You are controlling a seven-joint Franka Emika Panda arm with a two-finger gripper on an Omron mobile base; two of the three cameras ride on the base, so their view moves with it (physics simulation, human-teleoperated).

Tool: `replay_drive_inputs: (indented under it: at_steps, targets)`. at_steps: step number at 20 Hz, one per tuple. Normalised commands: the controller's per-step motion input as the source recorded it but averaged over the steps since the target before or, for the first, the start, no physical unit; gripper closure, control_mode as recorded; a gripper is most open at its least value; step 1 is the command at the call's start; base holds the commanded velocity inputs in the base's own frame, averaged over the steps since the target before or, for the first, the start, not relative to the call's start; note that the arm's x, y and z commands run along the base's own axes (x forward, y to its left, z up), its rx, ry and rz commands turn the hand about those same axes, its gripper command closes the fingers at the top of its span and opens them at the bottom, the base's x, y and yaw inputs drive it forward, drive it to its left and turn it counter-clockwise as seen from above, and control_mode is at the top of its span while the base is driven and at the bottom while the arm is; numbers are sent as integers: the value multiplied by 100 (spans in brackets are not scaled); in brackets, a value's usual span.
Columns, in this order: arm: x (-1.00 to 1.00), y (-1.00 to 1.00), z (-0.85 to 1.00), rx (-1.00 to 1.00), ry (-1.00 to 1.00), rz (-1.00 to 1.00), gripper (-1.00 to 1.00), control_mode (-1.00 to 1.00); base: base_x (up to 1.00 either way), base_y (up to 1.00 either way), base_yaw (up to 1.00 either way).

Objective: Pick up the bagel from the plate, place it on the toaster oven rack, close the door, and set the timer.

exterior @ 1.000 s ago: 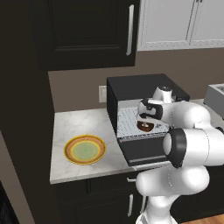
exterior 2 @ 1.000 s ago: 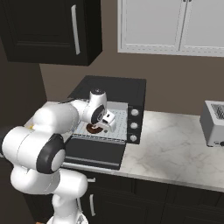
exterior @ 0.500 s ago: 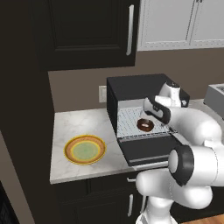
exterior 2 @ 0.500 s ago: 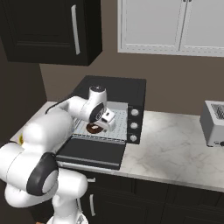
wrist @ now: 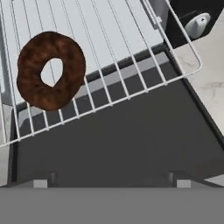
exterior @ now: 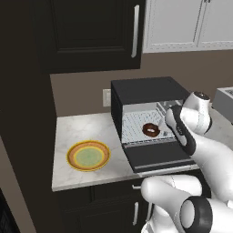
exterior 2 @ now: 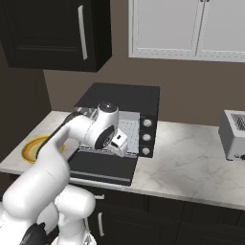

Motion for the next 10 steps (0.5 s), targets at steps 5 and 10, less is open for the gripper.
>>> replay_drive_inputs:
  at_steps: [5,10]
  targets:
    - [-27,-54,-12,4,2,-2,-100,-100,0,0,0]
    - [2,-36,-22,2,7,-3,-100,-100,0,0,0]
